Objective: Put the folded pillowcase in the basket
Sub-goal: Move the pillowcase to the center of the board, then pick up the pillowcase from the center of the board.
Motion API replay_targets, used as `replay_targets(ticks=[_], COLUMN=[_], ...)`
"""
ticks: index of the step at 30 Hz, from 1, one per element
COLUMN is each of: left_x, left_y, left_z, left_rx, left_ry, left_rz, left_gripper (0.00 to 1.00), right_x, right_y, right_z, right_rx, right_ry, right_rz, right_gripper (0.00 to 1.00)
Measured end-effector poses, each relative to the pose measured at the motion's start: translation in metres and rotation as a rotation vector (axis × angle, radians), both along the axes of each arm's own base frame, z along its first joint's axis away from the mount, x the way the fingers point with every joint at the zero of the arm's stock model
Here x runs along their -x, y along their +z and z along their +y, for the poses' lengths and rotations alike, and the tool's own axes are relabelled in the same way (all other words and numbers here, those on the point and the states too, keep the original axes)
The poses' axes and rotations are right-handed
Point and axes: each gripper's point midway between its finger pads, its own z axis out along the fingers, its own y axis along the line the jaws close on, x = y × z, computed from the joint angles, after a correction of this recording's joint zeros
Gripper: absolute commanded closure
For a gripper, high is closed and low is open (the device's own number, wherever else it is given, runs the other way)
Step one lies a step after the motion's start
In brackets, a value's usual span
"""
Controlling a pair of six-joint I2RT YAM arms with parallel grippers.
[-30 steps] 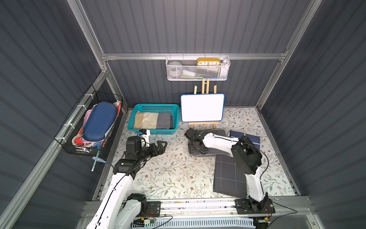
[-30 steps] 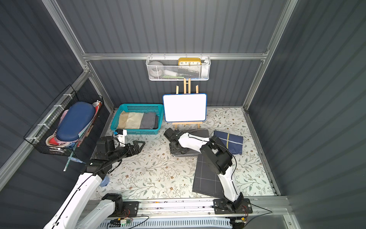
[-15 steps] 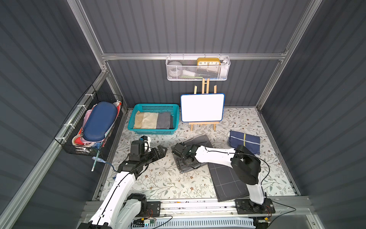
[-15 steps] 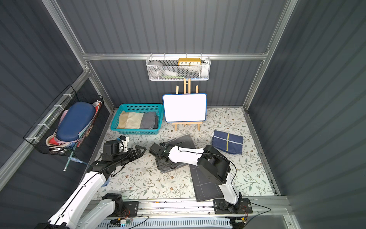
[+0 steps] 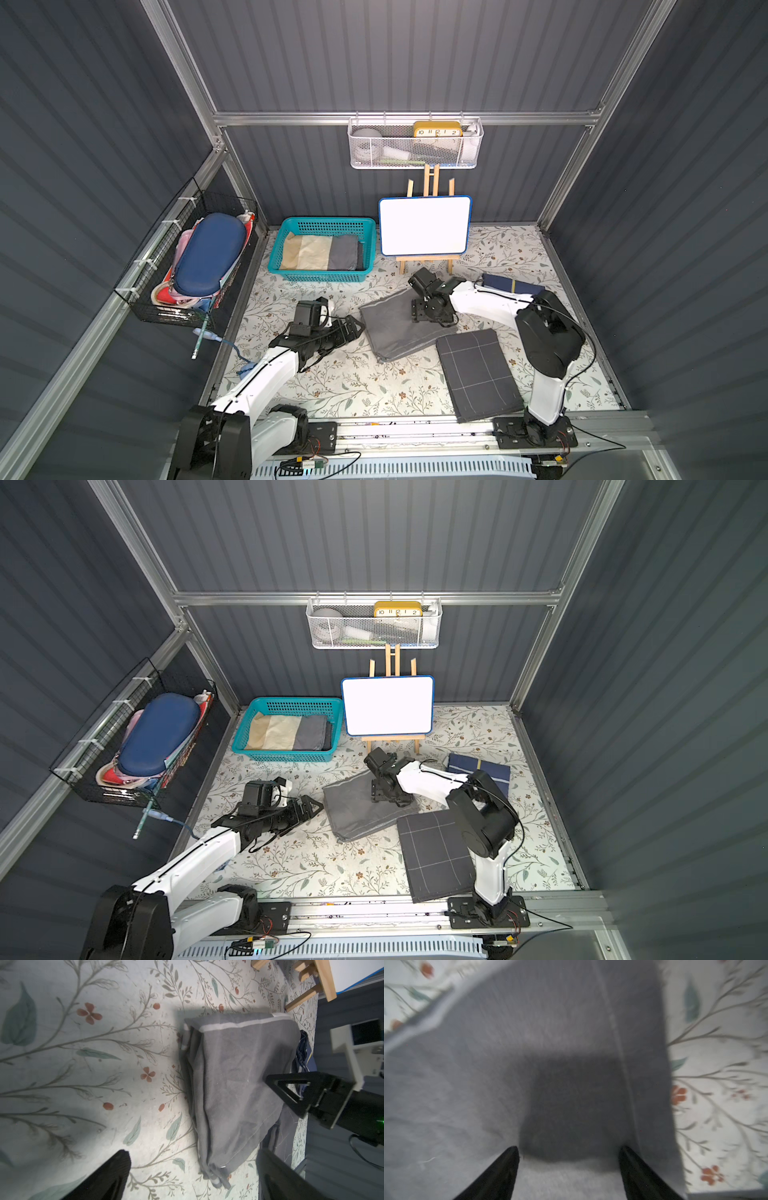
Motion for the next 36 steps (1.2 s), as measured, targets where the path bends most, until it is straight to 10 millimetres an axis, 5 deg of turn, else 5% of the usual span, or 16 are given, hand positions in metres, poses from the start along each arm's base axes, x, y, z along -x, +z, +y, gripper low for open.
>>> replay_targets(ticks=[4,10,14,20,25,36], left_x=[-0.002,0.0,0.01,0.014,0.017,0.001], left_y=[0.001,0.001,0.003,0.003,-0.02,-0.036], left_z=[0.0,0.018,0.034,0.046,0.051,0.034], left_rx=[-0.002,-0.079,-0.123,-0.161,-0.204,-0.156], left_ry=[0.004,0.079,0.153,0.213,0.228,0.17], left_rz=[-0.01,-0.03,-0.042,-0.045,0.046,0.068], left_gripper=[0.0,0.01,0.0,0.0,0.01,0.15], right_x=[0.004,0.011,0.023,0.03,0.004,0.004], right_y=[-0.004,0.001,0.004,0.025,0.055,0.0], right_z=[0.021,0.089,0.108,0.08,0.053,0.057], right_rx=[-0.013,-0.117,-0.189,-0.206,-0.223,-0.126], right_ry=[0.04,0.117,0.115,0.073,0.016,0.038], right_rz=[-0.001,-0.028,-0.017,-0.042,-0.119,-0.019], right_gripper=[0.2,0.2,0.2,0.18,0.19,0.21])
